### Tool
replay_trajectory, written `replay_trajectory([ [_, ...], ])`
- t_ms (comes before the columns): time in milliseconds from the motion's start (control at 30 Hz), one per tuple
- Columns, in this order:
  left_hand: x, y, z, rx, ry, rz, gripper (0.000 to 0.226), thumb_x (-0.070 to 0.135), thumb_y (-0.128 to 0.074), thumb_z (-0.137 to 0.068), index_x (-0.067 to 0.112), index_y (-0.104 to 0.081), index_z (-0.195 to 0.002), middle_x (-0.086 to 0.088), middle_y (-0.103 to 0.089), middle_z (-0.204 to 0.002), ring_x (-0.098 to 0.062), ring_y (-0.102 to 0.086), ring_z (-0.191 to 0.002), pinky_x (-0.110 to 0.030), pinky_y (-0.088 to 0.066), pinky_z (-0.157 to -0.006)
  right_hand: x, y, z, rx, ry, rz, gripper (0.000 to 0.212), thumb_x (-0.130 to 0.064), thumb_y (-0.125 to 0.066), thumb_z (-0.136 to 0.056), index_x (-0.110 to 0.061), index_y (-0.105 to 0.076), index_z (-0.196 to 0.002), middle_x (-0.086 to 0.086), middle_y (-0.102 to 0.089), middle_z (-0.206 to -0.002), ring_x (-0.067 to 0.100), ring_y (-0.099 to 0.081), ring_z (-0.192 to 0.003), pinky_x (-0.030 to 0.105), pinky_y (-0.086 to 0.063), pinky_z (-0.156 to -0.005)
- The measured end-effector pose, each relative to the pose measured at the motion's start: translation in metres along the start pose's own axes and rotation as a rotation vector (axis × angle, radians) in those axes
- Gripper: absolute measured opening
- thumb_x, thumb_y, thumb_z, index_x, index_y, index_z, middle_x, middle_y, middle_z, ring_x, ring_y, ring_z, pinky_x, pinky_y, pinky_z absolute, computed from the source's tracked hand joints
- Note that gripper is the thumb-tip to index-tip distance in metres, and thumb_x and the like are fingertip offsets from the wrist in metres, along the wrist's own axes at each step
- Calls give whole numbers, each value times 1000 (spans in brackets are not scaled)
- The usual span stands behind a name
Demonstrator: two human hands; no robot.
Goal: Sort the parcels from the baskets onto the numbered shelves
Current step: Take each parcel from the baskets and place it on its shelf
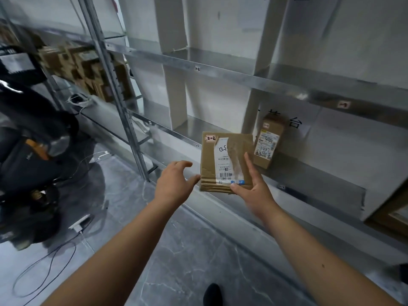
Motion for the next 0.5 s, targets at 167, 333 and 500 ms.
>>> replay_trajectory([
  [167,-10,-17,-61,-24,36,2,54,54,-72,-93,29,-61,-139,2,-58,-146,-21,-54,-134,-46,-49,-108,13,-5,-66,-43,-56,1,94,-10,-70,-98,-69,-22,-152,-16,-33,-159,8,-49,-137,29,-53,-105],
  [333,-27,-25,-112,-36,97,2,50,51,-70,-95,29,-61,-139,1,-56,-148,-21,-55,-134,-41,-47,-105,21,-18,-127,-91,-66,1,90,-13,-69,-99,-63,-20,-156,-17,-35,-155,7,-48,-136,28,-56,-100],
  [500,-50,-19,-149,-12,152,23,46,47,-70,-97,27,-63,-138,1,-58,-146,-21,-56,-131,-36,-46,-102,24,-40,-178,-111,-111,-64,83,-14,-65,-102,-81,-29,-135,-11,-37,-161,17,-50,-139,46,-54,-108],
])
Point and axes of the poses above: each hand's wrist, its own z-axis away from the middle knuckle, its own y-axis out of the back of the hand, x = y × z, the point moved 7 cm from there along -z, towards the middle knuckle
